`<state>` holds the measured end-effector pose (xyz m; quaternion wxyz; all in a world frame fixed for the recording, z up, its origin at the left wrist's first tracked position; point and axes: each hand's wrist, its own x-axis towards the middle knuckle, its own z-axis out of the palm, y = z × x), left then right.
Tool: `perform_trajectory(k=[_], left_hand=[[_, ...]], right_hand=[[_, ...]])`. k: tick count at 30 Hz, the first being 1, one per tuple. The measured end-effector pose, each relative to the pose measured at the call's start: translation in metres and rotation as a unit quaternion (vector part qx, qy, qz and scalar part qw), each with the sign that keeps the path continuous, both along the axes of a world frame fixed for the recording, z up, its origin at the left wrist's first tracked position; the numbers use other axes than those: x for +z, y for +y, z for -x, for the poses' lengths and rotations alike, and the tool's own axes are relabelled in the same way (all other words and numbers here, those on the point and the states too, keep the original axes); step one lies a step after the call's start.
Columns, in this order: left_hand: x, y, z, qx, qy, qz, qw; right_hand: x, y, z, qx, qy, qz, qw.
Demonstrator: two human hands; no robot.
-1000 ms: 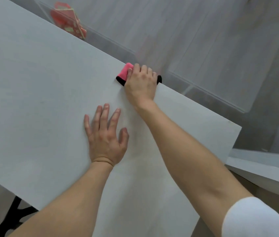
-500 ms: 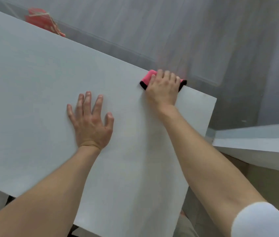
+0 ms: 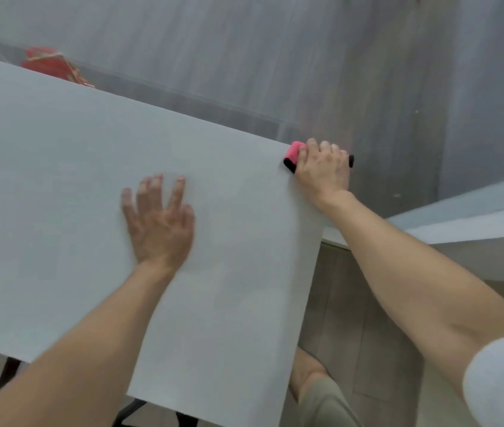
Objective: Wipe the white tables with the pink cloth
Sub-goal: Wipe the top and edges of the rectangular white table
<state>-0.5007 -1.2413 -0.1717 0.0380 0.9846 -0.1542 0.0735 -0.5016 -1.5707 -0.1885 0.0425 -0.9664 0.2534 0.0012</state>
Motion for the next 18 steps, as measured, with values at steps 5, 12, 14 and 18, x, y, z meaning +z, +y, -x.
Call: perform_trajectory(k=[5, 12, 14, 18], left_hand=[[-0.009, -0.071, 0.044, -0.143, 0.022, 0.055, 0.988], [-0.018, -0.074, 0.044, -0.122, 0.015, 0.084, 0.989], [-0.017, -0.075, 0.042, -0.131, 0.025, 0.089, 0.987], [-0.017, -0.073, 0.042, -0.121, 0.034, 0.086, 0.988]], right_hand=[[0.001, 0.070, -0.057, 0.075, 0.008, -0.036, 0.997], [-0.011, 0.015, -0.018, 0.088, -0.041, -0.041, 0.994], [-0.006, -0.019, 0.014, 0.064, -0.050, -0.026, 0.996], [-0.010, 0.008, -0.002, 0.045, -0.040, -0.011, 0.998]])
